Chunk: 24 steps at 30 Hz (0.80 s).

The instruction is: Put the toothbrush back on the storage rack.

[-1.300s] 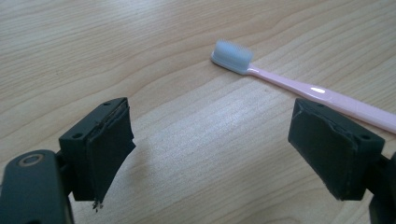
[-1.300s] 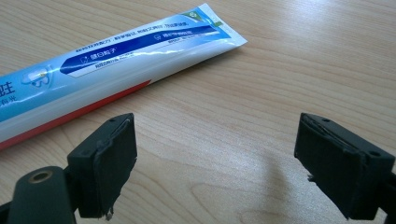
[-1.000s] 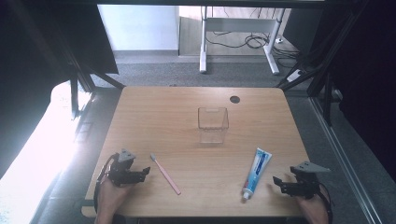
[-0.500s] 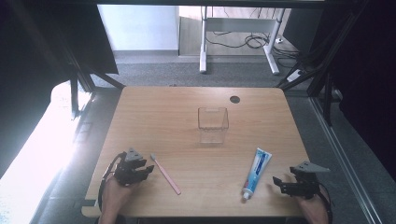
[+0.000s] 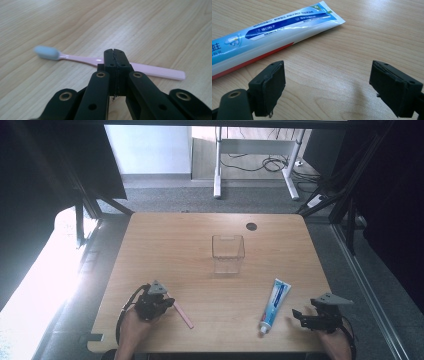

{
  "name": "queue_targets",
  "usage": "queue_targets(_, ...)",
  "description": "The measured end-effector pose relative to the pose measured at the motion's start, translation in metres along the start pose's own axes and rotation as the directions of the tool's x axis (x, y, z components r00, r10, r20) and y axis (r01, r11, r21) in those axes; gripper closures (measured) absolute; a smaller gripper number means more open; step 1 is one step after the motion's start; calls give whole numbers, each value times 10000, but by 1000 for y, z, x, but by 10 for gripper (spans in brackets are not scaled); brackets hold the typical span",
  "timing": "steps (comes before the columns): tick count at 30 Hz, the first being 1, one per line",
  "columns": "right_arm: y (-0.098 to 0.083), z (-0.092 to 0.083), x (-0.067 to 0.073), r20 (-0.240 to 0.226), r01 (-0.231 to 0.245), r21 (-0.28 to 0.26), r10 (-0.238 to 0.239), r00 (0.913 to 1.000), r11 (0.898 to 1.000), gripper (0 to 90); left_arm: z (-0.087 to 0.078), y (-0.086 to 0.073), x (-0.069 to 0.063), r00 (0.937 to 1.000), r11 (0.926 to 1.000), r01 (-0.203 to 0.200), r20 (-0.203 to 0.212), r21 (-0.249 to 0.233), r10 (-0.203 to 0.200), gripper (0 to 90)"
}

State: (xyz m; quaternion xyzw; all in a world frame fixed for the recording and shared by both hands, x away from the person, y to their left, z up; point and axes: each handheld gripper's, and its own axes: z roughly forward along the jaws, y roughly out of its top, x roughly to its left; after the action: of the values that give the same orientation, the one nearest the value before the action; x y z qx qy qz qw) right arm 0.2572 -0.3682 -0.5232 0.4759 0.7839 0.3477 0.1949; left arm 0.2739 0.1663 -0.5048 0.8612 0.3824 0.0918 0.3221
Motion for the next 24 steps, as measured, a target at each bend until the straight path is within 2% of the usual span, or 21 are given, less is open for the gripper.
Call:
queue_targets(4,0,0,0,-6,-9,7,9,10000,10000,137,5,3,-6,9994,9997,-219,282,76,217,899)
queue_targets(11,0,1,0,-28,-1,23,1,10000,10000,136,11,5,-18,9974,9994,-327,649,109,320,899)
queue_targets(17,-1,2,-1,-37,-56,51,56,10000,10000,137,15,7,-24,9958,9991,-407,824,72,400,899)
queue_targets(24,-1,2,0,-40,-43,61,44,10000,10000,136,27,9,-33,9930,9971,-662,1004,375,621,899)
